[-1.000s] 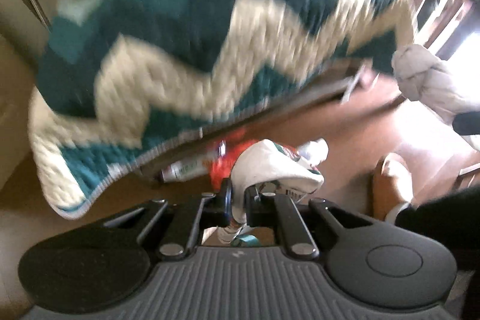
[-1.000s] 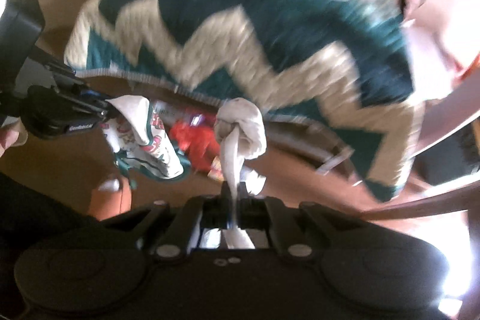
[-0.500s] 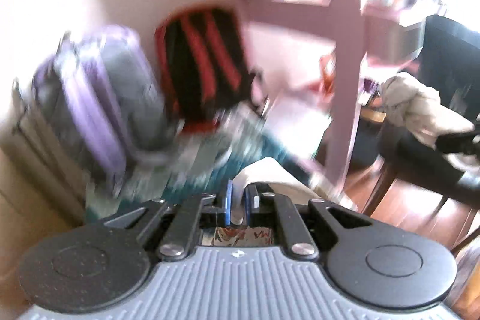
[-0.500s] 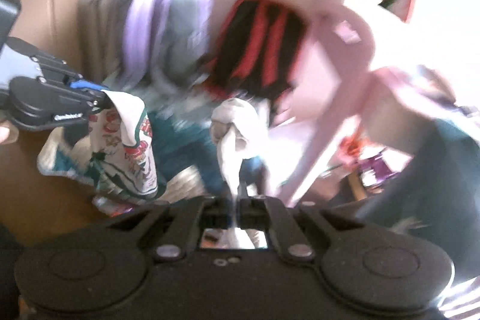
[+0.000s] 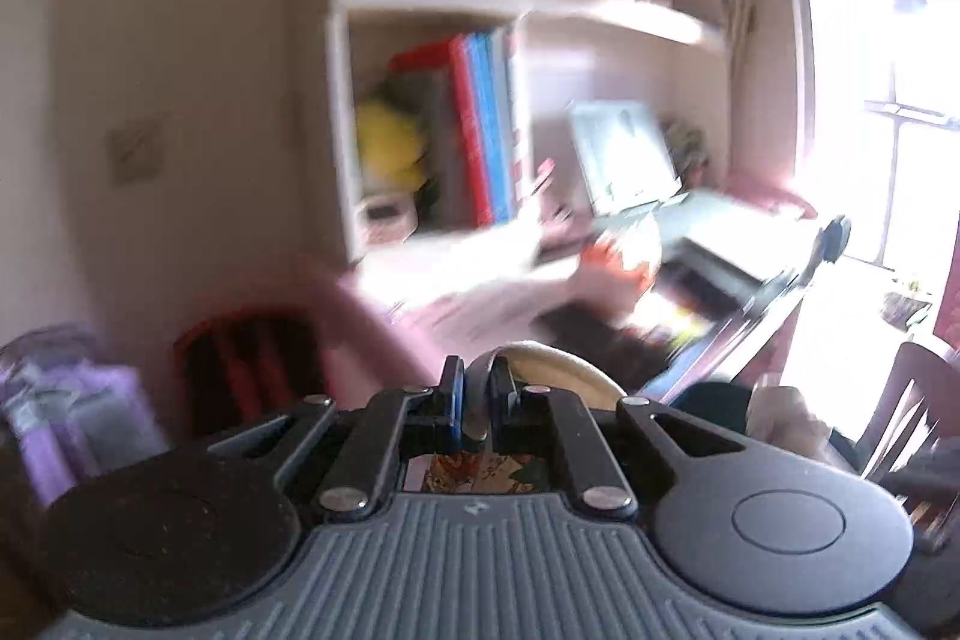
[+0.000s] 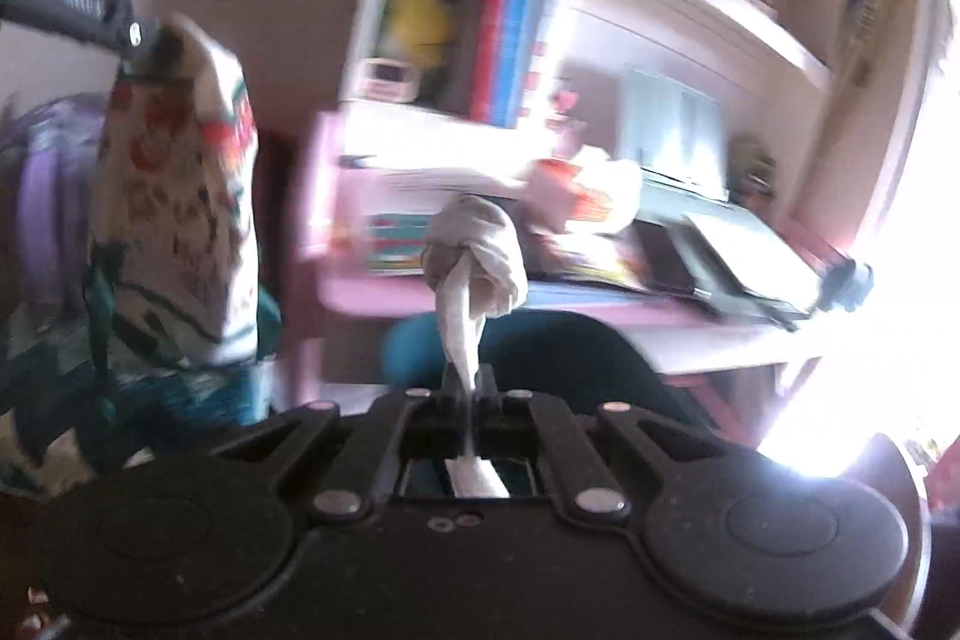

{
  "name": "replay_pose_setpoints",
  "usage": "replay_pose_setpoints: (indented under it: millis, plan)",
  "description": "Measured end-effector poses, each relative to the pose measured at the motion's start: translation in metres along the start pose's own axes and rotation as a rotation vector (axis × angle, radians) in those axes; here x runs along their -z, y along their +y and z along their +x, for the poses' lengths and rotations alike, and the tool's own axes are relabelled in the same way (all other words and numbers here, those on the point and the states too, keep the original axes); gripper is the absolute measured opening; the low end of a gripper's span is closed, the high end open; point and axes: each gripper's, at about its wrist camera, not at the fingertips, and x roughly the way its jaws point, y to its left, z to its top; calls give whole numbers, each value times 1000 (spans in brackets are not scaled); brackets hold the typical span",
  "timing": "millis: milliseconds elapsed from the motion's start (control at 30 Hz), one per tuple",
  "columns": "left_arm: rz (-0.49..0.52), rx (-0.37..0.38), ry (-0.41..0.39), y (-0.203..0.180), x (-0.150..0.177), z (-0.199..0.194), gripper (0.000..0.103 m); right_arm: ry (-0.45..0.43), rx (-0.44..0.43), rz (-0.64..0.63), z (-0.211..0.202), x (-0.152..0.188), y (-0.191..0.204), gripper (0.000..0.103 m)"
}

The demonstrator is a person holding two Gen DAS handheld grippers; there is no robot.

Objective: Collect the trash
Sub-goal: 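Carry the white bag and tissue in both tools up over the teal bin, then open both tools to drop the bag and tissue into the bin, then move both tools back down toward the trash under the bench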

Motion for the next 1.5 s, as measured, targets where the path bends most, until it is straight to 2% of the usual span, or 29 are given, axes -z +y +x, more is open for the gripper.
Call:
replay_pose_setpoints:
  millis: [133,333,500,667,733,800,867,933,967,1000,1067,1100,1133,1200,1500]
  plan:
    - [-1,61,-42,-46,-31,15,8,22,57,29,6,3,-33,1]
    - [-50,168,-55,-95,-49,46,8,97,55,70,27,25,-62,2]
    - [-38,192,43,-119,-13,87,8,147,50,93,46,42,-60,2]
    - [-20,173,204,-124,40,134,8,202,42,99,59,54,-54,3]
    - [-11,171,247,-121,58,144,8,215,31,108,63,59,-54,7]
    - [-2,180,281,-118,72,149,8,226,1,120,67,61,-55,18]
    - [-9,192,302,-112,81,151,8,223,-14,145,69,62,-58,19]
    - [-10,195,320,-106,87,149,8,225,-25,162,70,62,-60,24]
    - [-15,195,330,-103,90,149,9,220,-25,169,69,61,-60,31]
    - [-23,197,341,-99,93,148,12,213,-22,172,67,60,-60,36]
    - [-29,197,348,-92,96,143,21,195,-31,175,61,57,-58,40]
    - [-27,195,346,-89,97,140,31,187,-32,177,58,56,-57,41]
    - [-25,194,342,-86,98,134,37,180,-33,174,53,54,-54,41]
    - [-19,193,328,-79,99,121,57,170,-43,159,45,52,-48,42]
    - [1,157,310,-37,110,66,61,128,-101,134,6,39,-16,47]
